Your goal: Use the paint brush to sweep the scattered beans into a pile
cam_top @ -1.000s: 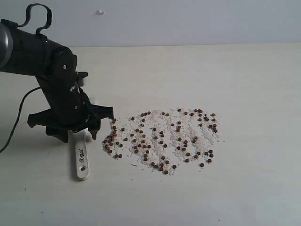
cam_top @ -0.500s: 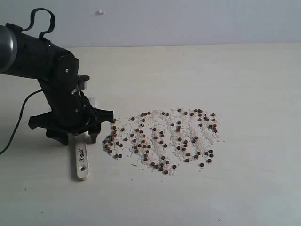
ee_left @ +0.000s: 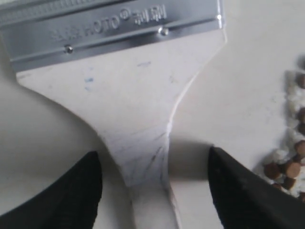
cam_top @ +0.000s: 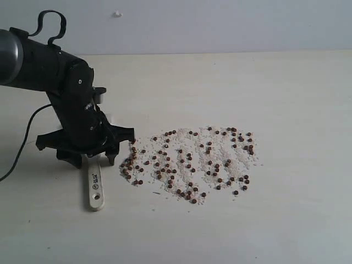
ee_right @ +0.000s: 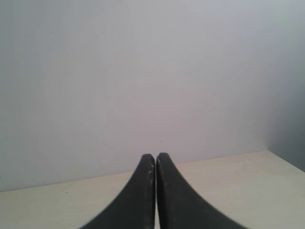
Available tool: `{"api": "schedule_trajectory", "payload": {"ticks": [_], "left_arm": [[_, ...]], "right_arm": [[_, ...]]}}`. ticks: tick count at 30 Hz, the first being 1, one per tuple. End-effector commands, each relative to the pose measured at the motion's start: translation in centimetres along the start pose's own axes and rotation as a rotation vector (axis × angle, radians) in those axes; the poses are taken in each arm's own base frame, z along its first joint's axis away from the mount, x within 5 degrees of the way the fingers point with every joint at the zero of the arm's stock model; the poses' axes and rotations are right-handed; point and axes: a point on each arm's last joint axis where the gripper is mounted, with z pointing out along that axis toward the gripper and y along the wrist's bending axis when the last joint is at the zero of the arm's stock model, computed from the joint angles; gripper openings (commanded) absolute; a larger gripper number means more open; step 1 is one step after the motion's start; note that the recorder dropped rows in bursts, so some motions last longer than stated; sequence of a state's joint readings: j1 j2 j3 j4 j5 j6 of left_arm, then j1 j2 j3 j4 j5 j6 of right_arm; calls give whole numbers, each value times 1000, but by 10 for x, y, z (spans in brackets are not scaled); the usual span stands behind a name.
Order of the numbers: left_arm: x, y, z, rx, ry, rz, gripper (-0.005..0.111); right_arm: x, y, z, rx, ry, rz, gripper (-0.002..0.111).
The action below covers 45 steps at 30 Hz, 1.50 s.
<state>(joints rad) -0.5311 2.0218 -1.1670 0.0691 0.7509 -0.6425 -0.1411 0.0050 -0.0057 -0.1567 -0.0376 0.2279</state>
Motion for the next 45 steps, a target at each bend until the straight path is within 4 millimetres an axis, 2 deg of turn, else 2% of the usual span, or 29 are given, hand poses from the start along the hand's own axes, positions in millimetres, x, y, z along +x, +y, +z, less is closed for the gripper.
{"api": "schedule_trajectory", "payload": {"ticks": [1,4,7,9,10,17,24,36,45], "left_arm": [[4,3,12,-35,49,2,62],[6,5,11,-53,74,12,50],[8,6,11,-71,94,15,25],[9,7,11,-81,105,34,4],[9,8,11,-85,112,45,0],[9,12,2,-123,108,99,0],[2,0,-23,-9,-58,149,0],[-2,1,-42,5,-144,226,0],[1,-3,-73,101,-218,337,0]], "right_arm": [[1,0,0,-4,-9,-5,0],[1,0,0,-4,-9,-5,0],[1,0,0,-4,-9,-5,0],[1,0,0,-4,-9,-5,0],[1,0,0,-4,-9,-5,0],[1,0,0,-4,-9,-5,0],[1,0,0,-4,-9,-5,0],[1,0,0,-4,-9,-5,0],[1,0,0,-4,-9,-5,0]]}}
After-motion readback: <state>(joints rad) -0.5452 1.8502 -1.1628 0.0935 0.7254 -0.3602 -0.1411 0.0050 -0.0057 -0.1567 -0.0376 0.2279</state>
